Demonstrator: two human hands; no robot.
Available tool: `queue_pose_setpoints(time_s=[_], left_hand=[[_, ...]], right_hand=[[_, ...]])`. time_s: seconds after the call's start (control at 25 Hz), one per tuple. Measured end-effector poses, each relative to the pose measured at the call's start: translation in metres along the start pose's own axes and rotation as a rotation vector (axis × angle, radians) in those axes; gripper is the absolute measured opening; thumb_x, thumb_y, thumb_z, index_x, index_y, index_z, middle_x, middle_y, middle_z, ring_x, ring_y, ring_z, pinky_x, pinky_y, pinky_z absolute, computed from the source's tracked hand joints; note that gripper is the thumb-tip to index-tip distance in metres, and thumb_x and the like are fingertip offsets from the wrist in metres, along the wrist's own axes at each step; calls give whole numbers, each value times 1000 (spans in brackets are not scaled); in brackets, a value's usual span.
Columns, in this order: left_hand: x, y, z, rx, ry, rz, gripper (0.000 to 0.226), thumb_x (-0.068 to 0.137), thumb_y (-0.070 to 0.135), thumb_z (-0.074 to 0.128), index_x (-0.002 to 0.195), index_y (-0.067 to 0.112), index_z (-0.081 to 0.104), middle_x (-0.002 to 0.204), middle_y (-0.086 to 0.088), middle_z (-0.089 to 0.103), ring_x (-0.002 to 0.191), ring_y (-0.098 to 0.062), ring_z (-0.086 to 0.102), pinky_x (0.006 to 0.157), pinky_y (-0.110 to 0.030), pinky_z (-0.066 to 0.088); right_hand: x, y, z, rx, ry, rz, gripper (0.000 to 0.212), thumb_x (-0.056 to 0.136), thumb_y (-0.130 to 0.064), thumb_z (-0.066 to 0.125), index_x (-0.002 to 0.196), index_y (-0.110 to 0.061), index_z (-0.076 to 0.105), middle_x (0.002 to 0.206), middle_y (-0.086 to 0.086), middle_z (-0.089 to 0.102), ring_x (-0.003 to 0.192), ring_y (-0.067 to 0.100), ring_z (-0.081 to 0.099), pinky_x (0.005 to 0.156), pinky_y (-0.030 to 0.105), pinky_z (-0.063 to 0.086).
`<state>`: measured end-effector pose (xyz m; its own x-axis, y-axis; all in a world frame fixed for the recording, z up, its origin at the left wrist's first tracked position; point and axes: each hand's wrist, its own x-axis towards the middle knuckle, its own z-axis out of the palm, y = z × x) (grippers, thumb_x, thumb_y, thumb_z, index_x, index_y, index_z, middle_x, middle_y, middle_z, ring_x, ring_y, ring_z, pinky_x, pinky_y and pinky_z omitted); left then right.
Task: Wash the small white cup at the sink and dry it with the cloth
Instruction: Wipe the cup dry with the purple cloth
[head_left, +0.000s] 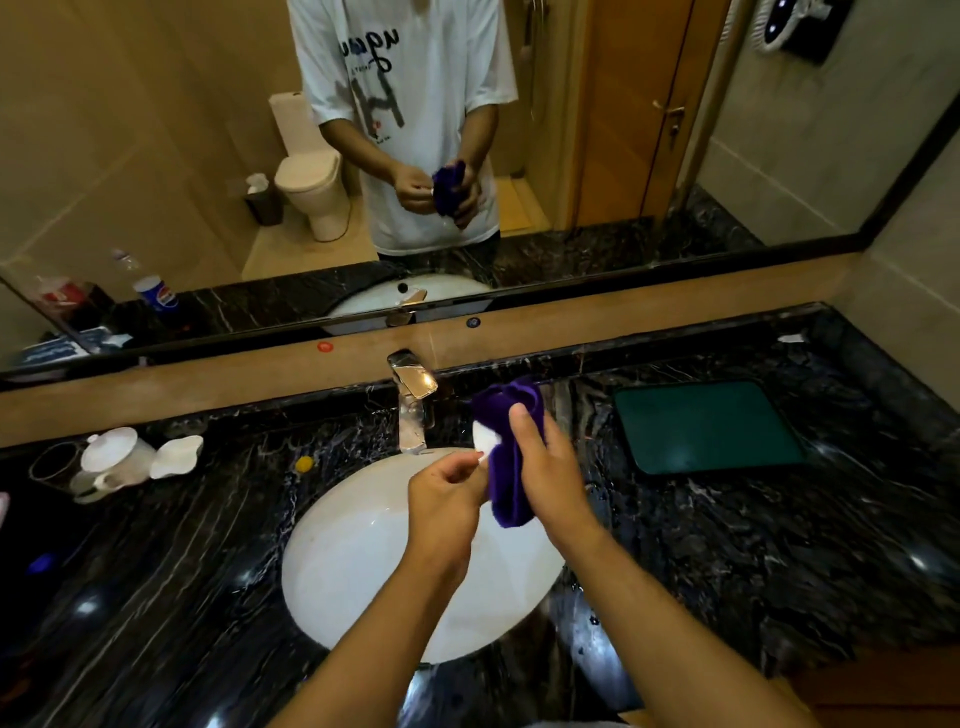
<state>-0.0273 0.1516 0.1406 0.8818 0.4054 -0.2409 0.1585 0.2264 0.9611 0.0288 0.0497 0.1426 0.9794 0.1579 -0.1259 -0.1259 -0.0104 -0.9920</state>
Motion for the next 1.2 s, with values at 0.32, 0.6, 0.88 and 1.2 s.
queue_pose_setpoints(time_s=[0.32,0.6,0.88,1.2], left_hand=[[6,-6,3,-657,53,-326,36,76,13,75,108,0,73,93,-14,79,80,-21,74,80,-41,65],[11,-9,-8,-712,-79,-457,41,77,15,73,114,-3,68,109,-21,77,96,-31,77,71,-43,65],[46,-8,-14,-642,-102,-500,16,87,12,69,89,1,81,100,-18,78,84,-27,78,68,-40,65],[42,-37,48,-483,-280,-655,23,92,15,66,107,-2,72,106,-19,76,94,-28,73,94,-46,55]], right_hand=[[4,-2,-17,-391,-72,-147,32,83,-54,57,87,-25,68,79,-1,67,70,13,64,66,38,52],[20,-6,-39,-672,13,-180,20,87,-45,60,76,-28,60,77,-7,55,66,7,55,57,31,38],[0,-7,-26,-359,-145,-129,12,79,-41,65,79,-29,66,74,-8,62,62,5,56,58,22,43],[5,14,-64,-537,258,7,17,88,-34,68,100,-21,69,94,4,62,82,19,61,72,34,47]])
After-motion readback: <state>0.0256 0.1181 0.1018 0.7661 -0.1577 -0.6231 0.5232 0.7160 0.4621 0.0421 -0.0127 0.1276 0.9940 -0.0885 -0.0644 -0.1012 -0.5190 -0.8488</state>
